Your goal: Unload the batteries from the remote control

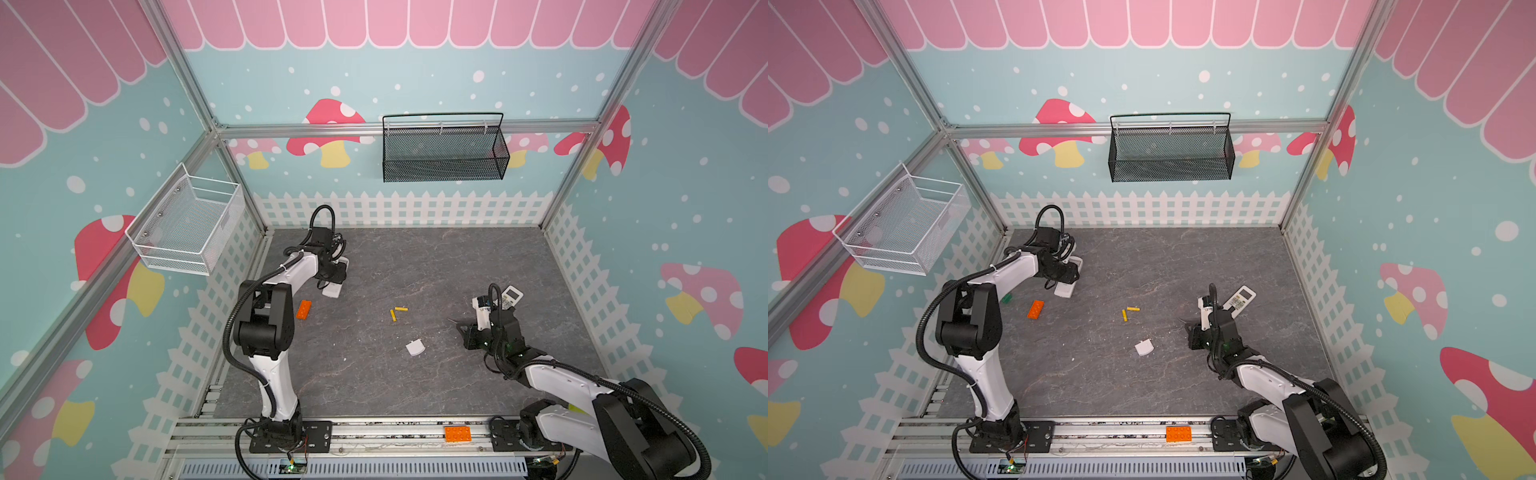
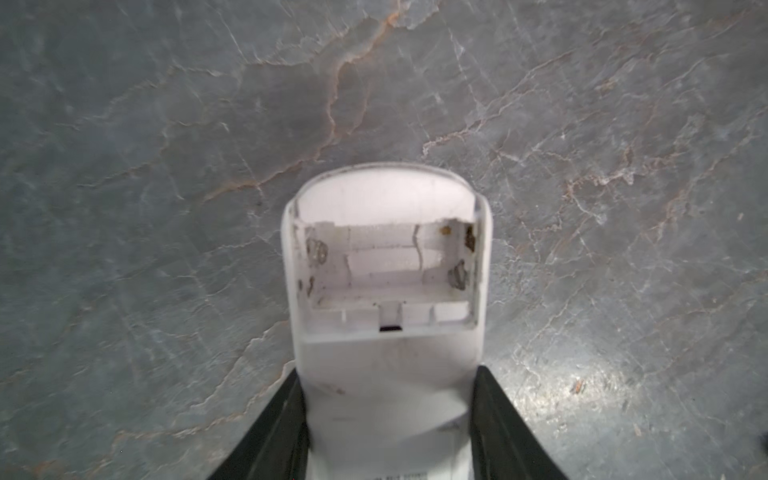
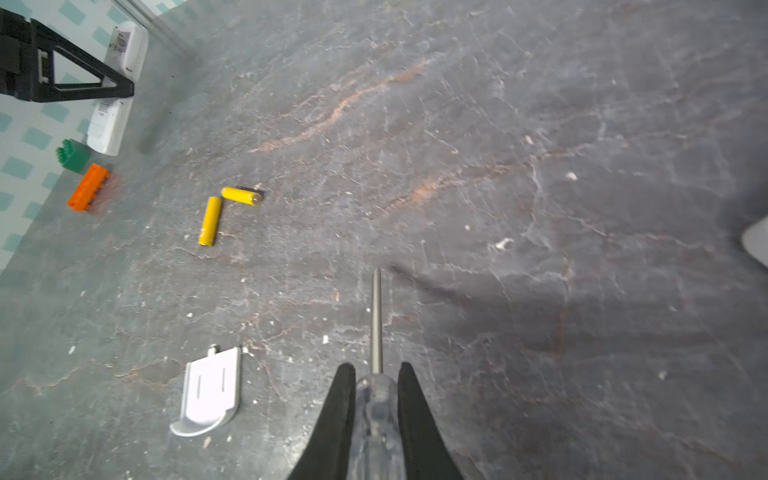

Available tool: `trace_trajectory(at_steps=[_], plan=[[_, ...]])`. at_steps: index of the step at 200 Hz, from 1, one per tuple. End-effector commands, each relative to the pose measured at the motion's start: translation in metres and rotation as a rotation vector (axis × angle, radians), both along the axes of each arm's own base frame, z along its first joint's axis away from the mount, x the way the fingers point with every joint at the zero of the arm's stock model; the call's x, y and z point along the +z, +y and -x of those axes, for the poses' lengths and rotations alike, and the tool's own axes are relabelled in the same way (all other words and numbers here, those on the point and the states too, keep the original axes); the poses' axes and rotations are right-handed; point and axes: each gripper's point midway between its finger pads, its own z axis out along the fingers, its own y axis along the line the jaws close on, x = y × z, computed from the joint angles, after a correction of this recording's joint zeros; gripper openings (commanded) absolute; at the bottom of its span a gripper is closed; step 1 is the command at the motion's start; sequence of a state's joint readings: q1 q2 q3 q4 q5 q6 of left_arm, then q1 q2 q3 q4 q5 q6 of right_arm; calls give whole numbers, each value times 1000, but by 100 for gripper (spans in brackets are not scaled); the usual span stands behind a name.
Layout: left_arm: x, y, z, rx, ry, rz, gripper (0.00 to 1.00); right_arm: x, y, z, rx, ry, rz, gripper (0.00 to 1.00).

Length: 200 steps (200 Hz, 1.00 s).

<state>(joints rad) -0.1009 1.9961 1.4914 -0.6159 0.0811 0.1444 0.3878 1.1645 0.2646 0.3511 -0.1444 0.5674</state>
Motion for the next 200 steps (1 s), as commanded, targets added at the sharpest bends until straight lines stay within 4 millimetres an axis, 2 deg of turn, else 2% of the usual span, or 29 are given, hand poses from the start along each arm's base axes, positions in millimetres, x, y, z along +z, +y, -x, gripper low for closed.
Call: trace_trajectory(at_steps=[1,51,81,123,161,200], plan=[[4,-3,-7,34,25,51,53,16,-6,-14,-72,-102,-31,8],[-13,12,-19,75,79,51,57,-2,-13,-10,-109,-90,-23,11],[-19,19,-23,75,91,18,57,-3,-8,-14,-91,-78,-17,12],[-27,29,-33,104,105,41,58,-17,-4,-19,-85,-30,3,18],[-45,38,-44,120,146,25,60,-26,3,-24,-64,9,9,23],[-44,39,-44,124,145,25,67,-29,0,-23,-86,17,16,24]])
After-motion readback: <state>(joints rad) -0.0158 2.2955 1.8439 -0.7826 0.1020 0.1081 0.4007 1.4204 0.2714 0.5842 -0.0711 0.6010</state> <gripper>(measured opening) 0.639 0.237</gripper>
